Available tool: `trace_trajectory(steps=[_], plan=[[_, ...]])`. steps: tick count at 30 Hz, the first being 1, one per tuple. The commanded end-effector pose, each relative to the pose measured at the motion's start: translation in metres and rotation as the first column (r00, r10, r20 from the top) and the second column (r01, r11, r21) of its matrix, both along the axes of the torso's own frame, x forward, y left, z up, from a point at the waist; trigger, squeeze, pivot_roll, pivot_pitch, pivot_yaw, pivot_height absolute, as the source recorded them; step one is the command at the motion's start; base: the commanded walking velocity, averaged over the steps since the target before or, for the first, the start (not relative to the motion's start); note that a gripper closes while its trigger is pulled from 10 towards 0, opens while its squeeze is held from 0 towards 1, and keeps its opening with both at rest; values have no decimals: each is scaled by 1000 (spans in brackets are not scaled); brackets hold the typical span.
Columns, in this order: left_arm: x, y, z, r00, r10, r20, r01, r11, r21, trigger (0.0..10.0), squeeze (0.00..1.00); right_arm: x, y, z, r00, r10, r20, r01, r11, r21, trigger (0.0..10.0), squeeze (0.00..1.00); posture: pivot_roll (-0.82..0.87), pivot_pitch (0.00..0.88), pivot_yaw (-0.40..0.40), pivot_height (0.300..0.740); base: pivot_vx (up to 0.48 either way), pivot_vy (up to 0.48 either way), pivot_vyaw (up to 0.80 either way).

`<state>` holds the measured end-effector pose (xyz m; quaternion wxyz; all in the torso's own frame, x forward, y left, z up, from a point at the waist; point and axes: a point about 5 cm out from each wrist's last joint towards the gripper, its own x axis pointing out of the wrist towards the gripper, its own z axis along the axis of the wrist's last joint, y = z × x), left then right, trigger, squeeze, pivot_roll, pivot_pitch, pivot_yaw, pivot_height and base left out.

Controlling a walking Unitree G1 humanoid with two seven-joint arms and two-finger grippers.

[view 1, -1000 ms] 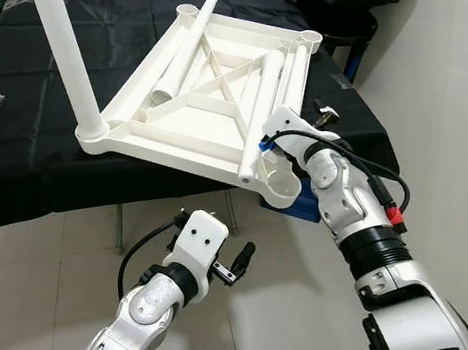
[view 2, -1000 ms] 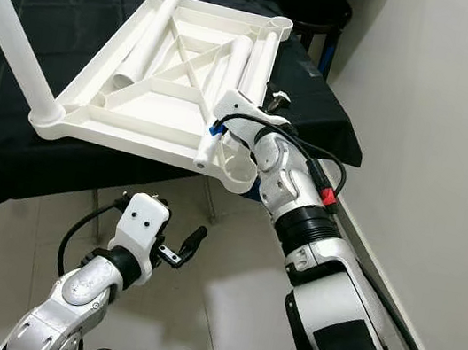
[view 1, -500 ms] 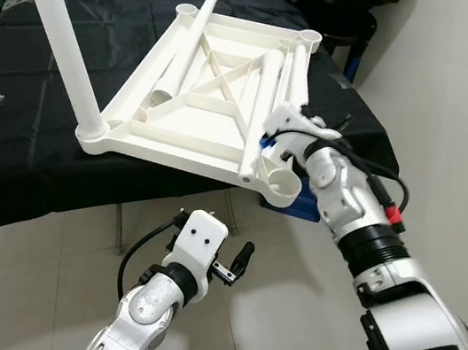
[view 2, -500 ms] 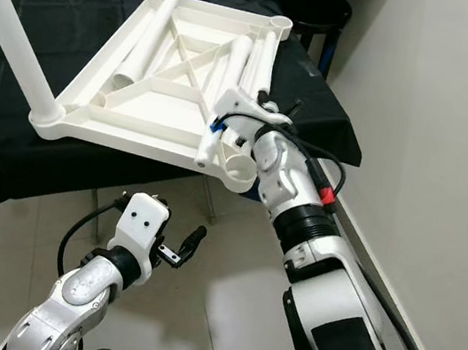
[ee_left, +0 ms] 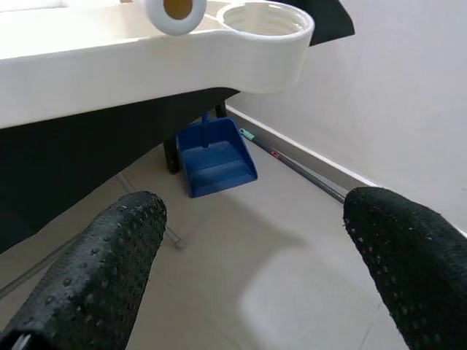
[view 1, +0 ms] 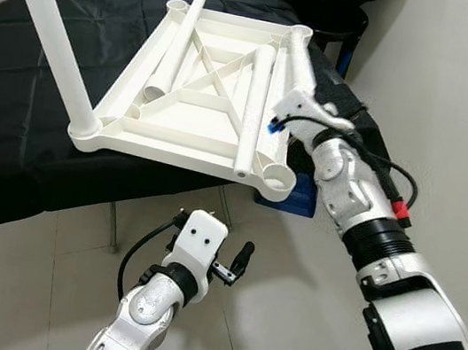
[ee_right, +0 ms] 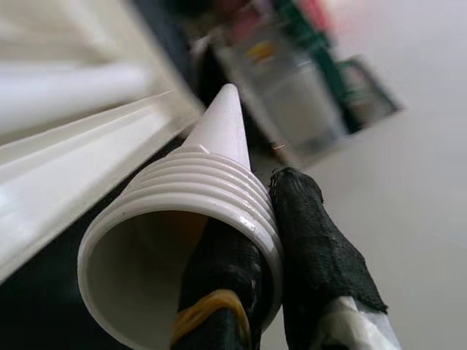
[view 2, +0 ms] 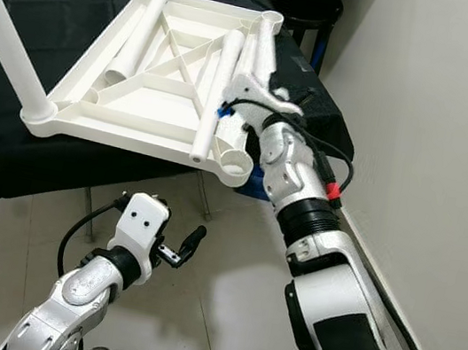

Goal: Building children table

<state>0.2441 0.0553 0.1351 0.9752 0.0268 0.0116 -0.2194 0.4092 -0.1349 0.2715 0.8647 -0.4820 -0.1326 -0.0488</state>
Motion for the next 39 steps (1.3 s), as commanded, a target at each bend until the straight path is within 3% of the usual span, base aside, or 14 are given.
trace_trajectory(steps=[1,11,12,13,15,17,22,25,27,29,30,33,35,39], plan=[[-2,-1,-4,1000,0,-19,-1,1000,-4,10000,0,-3,2,17,995,14,95,-15,1000,11,0,0,99,183,-67,740,0,0,0],[-1,-1,-4,1000,0,-19,0,1000,-5,10000,0,-11,-5,41,968,27,248,-55,993,105,0,0,102,177,-63,740,0,0,0],[2,4,-1,1000,14,-28,-15,999,-45,10000,0,-18,-20,49,952,149,266,-250,883,398,0,0,100,168,-57,740,0,0,0],[2,6,0,999,20,-32,-22,998,-64,10000,0,-20,-30,50,939,198,281,-319,807,497,0,0,100,168,-57,740,0,0,0],[2,6,0,999,20,-32,-22,998,-64,10000,0,-20,-30,50,939,198,281,-319,807,497,0,0,100,168,-57,740,0,0,0],[3,7,4,1000,1,-29,-4,995,-95,10000,0,-27,-75,41,919,262,295,-394,620,678,0,0,100,160,-50,740,0,0,0],[3,5,7,999,-26,-20,24,994,-109,10000,0,-33,-105,33,916,264,301,-399,525,752,0,0,101,153,-46,740,0,0,0],[9,7,22,999,-35,11,36,987,-158,10000,0,-44,-131,15,902,323,284,-396,361,844,0,0,100,154,-39,740,0,0,0],[11,8,27,999,-34,13,36,981,-190,10000,0,-47,-136,10,894,347,283,-396,320,861,0,0,100,154,-39,740,0,0,0],[14,8,40,997,-66,46,74,973,-220,10000,0,-54,-144,-5,854,434,286,-395,187,899,0,0,100,157,-36,740,0,0,0],[14,8,40,997,-66,46,74,973,-220,10000,0,-54,-144,-5,854,434,286,-395,187,899,0,0,100,157,-36,740,0,0,0],[20,7,59,992,-107,67,122,944,-306,10000,0,-70,-133,-32,736,620,270,-364,26,931,0,0,97,153,-28,740,0,0,0],[20,6,63,991,-113,73,131,939,-319,10000,0,-73,-132,-36,718,639,276,-357,-1,934,0,0,97,153,-28,740,0,0,0],[26,3,76,989,-147,14,136,863,-486,10000,0,-86,-119,-56,646,686,335,-322,-154,934,0,0,101,146,-20,740,0,0,0]])
